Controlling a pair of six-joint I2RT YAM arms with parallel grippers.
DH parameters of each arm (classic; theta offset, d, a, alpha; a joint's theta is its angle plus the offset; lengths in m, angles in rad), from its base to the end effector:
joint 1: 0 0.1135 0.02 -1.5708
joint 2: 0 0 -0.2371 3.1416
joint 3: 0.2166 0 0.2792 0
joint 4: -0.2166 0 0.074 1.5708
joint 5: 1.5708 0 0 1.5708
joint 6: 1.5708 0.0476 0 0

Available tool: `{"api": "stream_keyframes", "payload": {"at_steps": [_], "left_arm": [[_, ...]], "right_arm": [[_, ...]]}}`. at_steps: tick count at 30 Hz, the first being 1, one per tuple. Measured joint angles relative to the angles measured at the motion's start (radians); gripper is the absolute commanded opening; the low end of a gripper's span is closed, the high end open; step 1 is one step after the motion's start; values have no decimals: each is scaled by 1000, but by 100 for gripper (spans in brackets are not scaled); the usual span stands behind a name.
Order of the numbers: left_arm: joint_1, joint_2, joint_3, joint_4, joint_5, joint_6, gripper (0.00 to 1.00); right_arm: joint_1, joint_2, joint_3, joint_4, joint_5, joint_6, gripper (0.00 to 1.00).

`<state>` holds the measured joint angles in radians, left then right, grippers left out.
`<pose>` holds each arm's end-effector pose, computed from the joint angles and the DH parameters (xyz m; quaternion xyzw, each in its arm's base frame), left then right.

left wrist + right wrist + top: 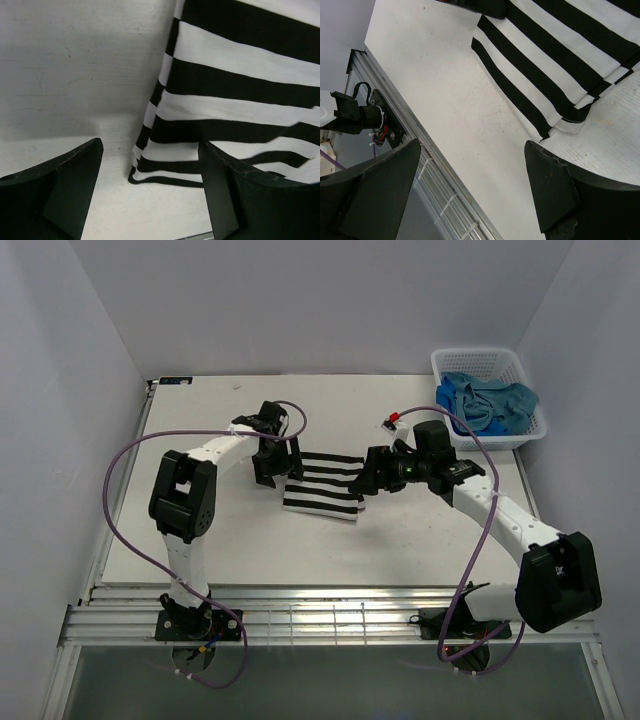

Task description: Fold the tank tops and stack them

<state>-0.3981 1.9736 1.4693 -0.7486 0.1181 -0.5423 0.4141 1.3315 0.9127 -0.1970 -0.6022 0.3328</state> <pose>0.3837 -0.1674 0.1372 -0.0617 0.9838 -0.1235 0.1145 0.2910 0.1574 0.2224 -0.1706 0.8420 0.4054 0.3125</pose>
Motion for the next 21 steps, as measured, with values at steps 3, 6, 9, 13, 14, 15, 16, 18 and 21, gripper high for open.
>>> {"api": "stream_keyframes", "payload": {"at_steps": [3,6,9,13,14,15,16,18,21], "left_arm": [[2,45,0,-10,-4,3,73],[3,66,11,-10,5,5,63],[1,72,12,-5,16,11,57],[-2,81,12,6,25,19,31],[-4,82,12,7,27,16,23],[-6,84,11,9,27,16,14],[-8,89,11,12,29,16,5],[-9,90,13,15,33,18,0],[-10,91,19,7,18,18,0]], "right_arm": [[-7,-23,13,-23,5,-16,90],[-14,-29,18,-43,6,-31,90],[-24,-29,19,-56,10,-42,90],[-45,-29,19,-71,13,-54,90],[-51,-29,19,-71,13,-55,90],[-58,-29,19,-72,13,-56,90],[-65,-29,19,-72,13,-57,90],[-82,-29,19,-74,12,-61,90],[-110,-23,19,-75,8,-69,90]]}}
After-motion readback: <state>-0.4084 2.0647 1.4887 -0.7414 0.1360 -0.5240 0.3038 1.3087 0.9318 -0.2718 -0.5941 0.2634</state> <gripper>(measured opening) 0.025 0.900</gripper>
